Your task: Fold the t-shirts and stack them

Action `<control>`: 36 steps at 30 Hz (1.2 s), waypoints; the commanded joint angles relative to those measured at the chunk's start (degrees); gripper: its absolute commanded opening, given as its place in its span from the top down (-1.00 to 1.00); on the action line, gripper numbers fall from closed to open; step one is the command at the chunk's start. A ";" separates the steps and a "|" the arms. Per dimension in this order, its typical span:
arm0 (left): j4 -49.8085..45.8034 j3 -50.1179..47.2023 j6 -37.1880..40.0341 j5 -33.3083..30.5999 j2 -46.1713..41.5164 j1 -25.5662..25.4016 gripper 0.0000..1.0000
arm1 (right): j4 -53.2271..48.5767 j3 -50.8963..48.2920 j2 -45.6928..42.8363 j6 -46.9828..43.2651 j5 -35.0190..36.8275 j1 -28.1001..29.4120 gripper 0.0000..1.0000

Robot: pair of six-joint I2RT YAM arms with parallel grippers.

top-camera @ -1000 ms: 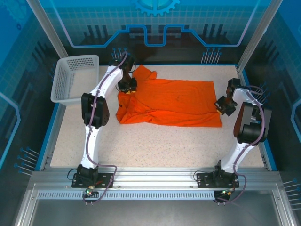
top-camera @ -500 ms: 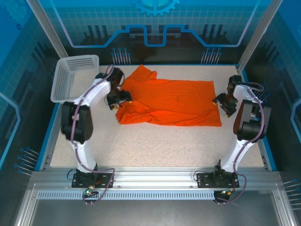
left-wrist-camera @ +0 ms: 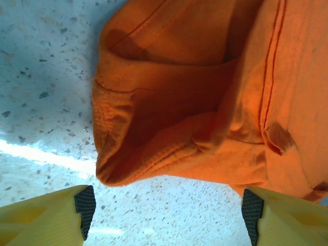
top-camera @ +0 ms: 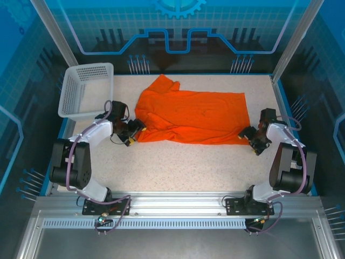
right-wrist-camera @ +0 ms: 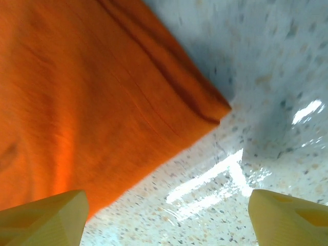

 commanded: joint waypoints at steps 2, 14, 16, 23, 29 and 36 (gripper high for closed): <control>9.04 -3.49 -5.49 2.45 -0.48 -0.61 -0.54 | 3.27 -1.94 -1.72 -1.21 -3.25 0.62 -0.60; 10.75 -6.41 -6.81 -1.93 0.42 -2.37 -0.31 | 3.39 -2.32 1.99 0.56 -1.21 1.33 -0.27; 8.22 -5.94 -5.54 -4.10 -0.99 -2.78 -0.43 | 3.18 -2.26 2.22 0.44 -1.20 1.28 -0.23; 1.00 -4.83 0.37 -11.56 -5.78 -4.63 -0.55 | 2.87 -2.33 1.36 -0.04 -0.59 1.29 -0.32; 3.65 -4.74 1.31 -12.04 -2.35 -6.83 -0.28 | 3.13 -2.48 1.23 -0.04 0.21 1.32 -0.34; 5.49 -4.79 1.03 -14.74 0.76 -7.05 -0.08 | 3.05 -2.38 2.34 -0.22 1.19 1.06 -0.30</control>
